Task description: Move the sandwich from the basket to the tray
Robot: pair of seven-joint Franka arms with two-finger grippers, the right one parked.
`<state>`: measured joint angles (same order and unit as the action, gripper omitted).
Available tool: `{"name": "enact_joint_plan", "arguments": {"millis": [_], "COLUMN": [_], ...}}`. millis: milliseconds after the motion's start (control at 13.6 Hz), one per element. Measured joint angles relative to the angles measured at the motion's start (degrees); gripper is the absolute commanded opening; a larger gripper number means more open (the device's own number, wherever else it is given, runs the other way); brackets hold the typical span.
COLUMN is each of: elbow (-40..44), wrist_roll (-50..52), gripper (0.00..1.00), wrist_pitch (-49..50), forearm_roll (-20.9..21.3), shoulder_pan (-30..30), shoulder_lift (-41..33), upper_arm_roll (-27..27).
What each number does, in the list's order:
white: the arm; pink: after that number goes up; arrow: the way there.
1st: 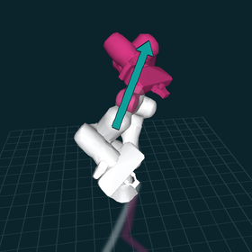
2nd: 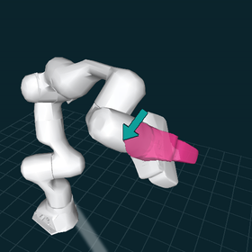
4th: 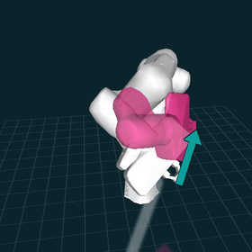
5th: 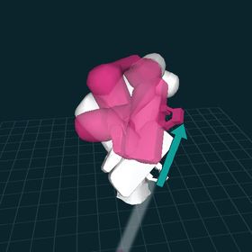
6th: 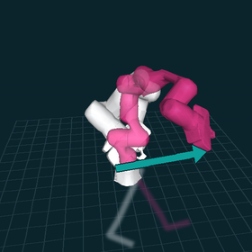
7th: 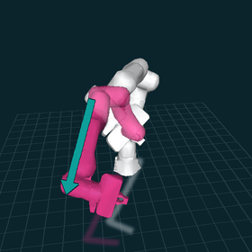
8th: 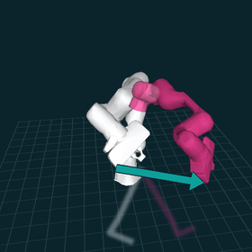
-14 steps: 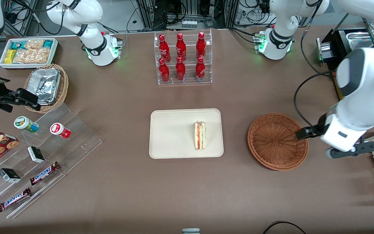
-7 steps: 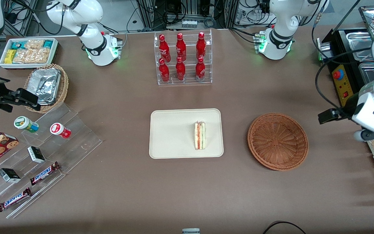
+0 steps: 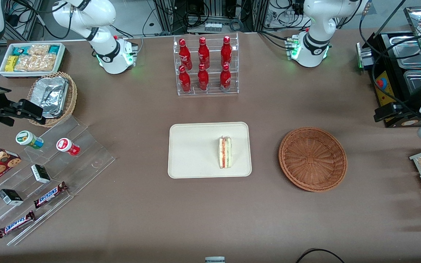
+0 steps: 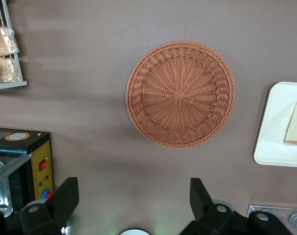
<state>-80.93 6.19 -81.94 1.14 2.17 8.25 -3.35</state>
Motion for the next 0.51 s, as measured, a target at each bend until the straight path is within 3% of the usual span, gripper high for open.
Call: {"name": "enact_joint_plan", "arguments": {"millis": [513], "elbow": [-6.11], "wrist_roll": [-0.04], "gripper": [1.00], "wrist_pitch": [0.87], "forearm_roll": [-0.05], "shoulder_pan": [-0.11], "shoulder_lift": [-6.14], "upper_arm_roll": [-0.69]}}
